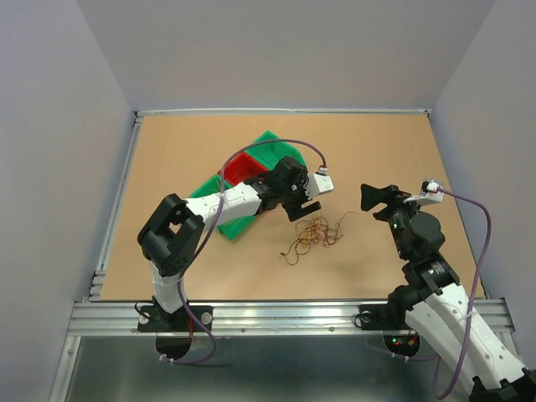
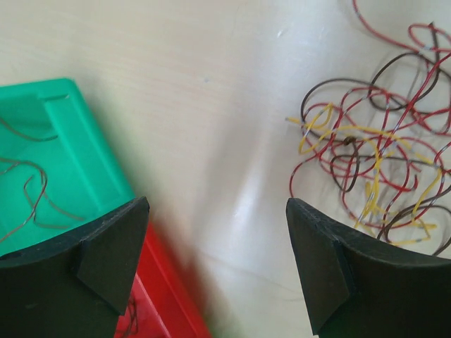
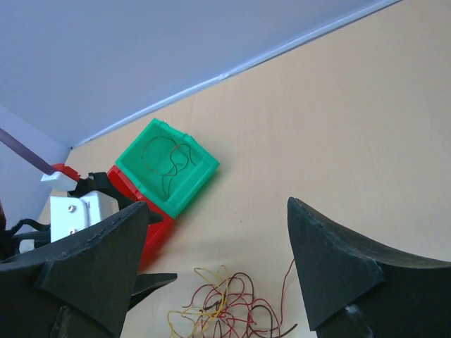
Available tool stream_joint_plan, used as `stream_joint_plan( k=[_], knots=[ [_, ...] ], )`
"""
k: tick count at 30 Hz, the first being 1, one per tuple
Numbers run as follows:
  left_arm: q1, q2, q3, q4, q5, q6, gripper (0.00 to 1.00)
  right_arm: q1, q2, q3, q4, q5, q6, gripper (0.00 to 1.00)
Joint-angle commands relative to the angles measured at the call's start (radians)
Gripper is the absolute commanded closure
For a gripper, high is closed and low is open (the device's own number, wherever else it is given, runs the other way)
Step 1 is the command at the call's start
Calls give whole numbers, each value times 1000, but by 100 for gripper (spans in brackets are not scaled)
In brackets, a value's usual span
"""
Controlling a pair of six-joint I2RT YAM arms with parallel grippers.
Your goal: Untangle the cables
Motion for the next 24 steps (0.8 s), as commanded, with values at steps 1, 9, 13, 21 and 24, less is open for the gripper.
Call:
stream_joint_plan(
  k=[1, 9, 13, 21, 24],
  knots=[
    [-22, 2, 84, 31, 95, -13, 9, 5, -38, -23, -44, 78, 19, 16],
    [-47, 36, 130, 14, 204, -13, 11, 3, 15, -6, -53, 112, 18, 16],
    [-64, 135, 225, -29, 176, -15, 21, 3, 32, 2, -53, 97, 24, 16],
    [-73, 188, 204, -52, 130, -3, 96, 3, -10, -9, -53, 72, 10, 17],
    [-71, 78, 144, -18, 113, 6, 100, 3, -24, -9, -50, -20, -46, 17]
  ],
)
